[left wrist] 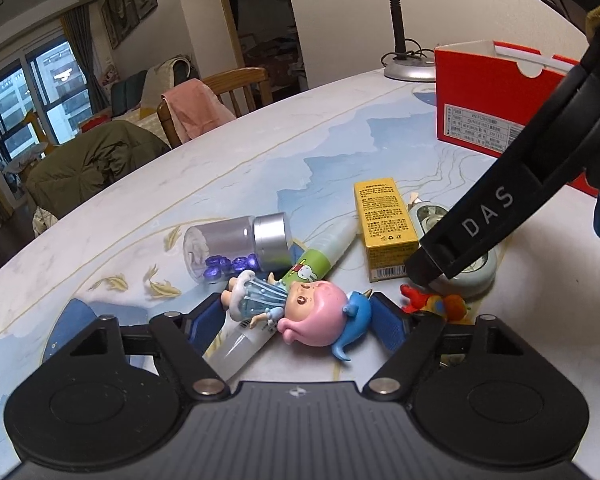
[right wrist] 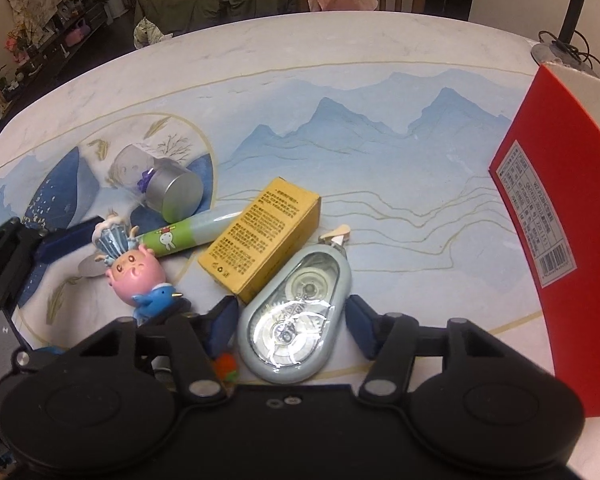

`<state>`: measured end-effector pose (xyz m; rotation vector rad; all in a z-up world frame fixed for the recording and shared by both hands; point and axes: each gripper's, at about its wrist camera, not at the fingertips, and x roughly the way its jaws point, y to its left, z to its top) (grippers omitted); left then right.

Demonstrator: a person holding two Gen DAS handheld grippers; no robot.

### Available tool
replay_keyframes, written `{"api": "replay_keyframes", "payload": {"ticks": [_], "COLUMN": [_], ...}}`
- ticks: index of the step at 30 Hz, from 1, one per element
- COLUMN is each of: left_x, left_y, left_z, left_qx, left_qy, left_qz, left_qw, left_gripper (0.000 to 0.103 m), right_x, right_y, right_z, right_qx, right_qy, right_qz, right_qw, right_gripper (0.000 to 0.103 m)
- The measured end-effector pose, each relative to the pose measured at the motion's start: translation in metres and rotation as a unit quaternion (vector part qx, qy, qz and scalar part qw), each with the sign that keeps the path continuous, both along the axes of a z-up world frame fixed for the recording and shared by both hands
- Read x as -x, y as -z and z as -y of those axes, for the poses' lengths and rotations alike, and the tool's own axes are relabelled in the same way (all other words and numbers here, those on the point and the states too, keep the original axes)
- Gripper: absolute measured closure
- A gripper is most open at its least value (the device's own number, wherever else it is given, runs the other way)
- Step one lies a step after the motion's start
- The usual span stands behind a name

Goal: Organize rigid objects
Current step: 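Grasp the pink-haired doll with the left gripper while the right gripper grasps the grey correction tape, then carry the doll and correction tape into the red shoebox with both grippers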

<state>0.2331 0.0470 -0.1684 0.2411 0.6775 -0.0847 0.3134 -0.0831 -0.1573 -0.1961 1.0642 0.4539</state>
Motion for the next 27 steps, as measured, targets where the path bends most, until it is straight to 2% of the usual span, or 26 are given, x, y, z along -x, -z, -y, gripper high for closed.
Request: {"api": "replay_keyframes", "payload": {"ticks": [8, 15, 27], "left_x": [0.000, 0.008, 0.029], "left_y": [-0.006, -0.024, -0.086], "left_z": [-0.002, -0.002, 0.017], "left_qx": [0.011, 0.035, 0.107], "left_qy": [-0.019, -0.049, -0.069], "left_qz": [-0.013, -0.020, -0.007], "left_qw": [0.9997, 0.9980, 0.9919], "left_gripper": [0.024, 0.025, 0.025], "right_x": [0.003, 0.013, 0.040], "right_y": [-0.003, -0.015, -0.081], "right_z": [0.010, 0.030, 0.068], "right_qx": [-0.010, -0.023, -0.066], "right_qy": [0.003, 0.008, -0.025], "right_qz": [-0.003, -0.002, 0.023], "right_qw": [1.000, 1.000, 0.997], "right_gripper": [0.046, 0.046, 0.046]}}
